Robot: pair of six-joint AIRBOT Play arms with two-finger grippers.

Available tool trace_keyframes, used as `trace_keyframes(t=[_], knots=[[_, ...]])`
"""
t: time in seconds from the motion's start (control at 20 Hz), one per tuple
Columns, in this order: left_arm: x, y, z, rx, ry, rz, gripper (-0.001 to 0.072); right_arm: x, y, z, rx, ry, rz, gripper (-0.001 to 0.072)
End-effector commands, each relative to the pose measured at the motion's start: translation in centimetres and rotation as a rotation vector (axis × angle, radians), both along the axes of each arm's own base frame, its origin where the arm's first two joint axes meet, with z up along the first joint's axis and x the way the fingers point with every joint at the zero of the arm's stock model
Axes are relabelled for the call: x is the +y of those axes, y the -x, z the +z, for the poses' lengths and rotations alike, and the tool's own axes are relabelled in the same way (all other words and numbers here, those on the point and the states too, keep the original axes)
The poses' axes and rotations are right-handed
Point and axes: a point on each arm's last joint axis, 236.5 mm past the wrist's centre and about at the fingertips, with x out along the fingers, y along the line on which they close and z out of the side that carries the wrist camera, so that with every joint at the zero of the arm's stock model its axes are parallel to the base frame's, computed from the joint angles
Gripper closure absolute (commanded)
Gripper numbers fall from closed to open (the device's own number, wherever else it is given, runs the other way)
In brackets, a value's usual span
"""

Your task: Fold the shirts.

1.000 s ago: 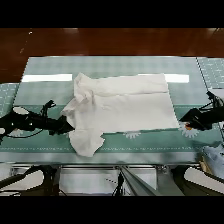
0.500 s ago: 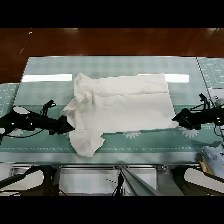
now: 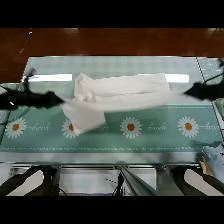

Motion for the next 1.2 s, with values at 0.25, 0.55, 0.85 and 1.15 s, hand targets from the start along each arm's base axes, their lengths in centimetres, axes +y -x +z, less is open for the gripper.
trace_keyframes(t=[0.25,0.55,0.85,1.15], knots=[[-1.6,11.8,48.9,-1.369,-0.177,0.152,0.0683,3.7,9.4,43.7,-1.184,0.250,-0.160,0.0688],[-1.3,22.1,52.4,-1.567,-0.412,0.233,0.0684,4.2,17.5,47.2,-1.253,0.375,-0.266,0.0688],[0.8,20.9,42.2,-1.086,-0.471,0.229,0.0684,0.0,19.0,35.7,-0.741,0.557,-0.300,0.0688],[0.4,13.2,30.4,-0.633,-0.311,0.109,0.0684,-2.1,14.4,26.5,-0.311,0.478,-0.185,0.0689]])
